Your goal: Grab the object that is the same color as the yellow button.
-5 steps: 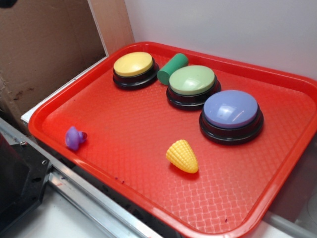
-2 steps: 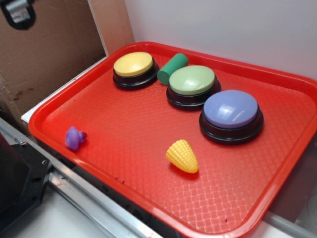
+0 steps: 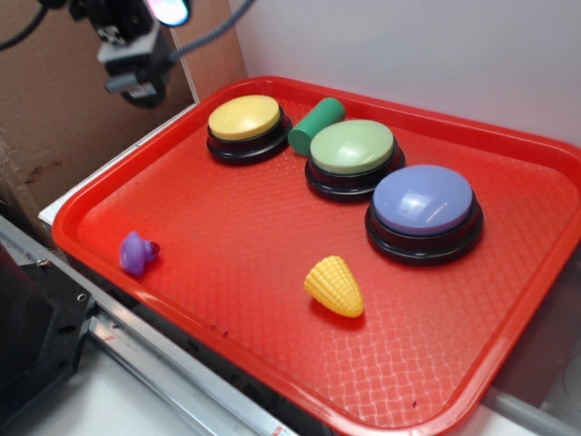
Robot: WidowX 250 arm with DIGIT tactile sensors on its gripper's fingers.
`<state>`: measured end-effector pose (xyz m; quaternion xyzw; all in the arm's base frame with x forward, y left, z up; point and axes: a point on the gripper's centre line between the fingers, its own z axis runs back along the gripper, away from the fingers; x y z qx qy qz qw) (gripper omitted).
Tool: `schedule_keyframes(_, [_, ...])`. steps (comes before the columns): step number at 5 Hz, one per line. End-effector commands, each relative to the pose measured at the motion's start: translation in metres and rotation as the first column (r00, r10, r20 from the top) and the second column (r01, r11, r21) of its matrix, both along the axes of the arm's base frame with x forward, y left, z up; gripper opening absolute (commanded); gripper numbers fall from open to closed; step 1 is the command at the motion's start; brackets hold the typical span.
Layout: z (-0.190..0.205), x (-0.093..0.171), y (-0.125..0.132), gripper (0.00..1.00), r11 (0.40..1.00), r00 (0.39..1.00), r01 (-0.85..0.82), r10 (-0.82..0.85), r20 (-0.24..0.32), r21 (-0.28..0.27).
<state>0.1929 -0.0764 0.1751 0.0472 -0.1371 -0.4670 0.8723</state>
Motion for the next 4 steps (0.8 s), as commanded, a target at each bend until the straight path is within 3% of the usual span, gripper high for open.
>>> schedule_keyframes(1, [-0.021, 0.001, -0.041, 1.00, 0.866, 0.862, 0.494, -0.476, 0.176, -0.074])
schedule_keyframes(2, [-0.038, -0.005, -0.054, 1.00, 0.720, 0.721, 0.692, -0.686, 0.101, -0.049])
schedule_keyframes(3, [-0.063, -0.002, -0.069, 1.00, 0.528, 0.531, 0.847, -0.846, 0.051, -0.062])
schedule_keyframes(4, [-0.084, -0.004, -0.079, 1.00, 0.408, 0.407, 0.911, -0.913, -0.021, -0.057])
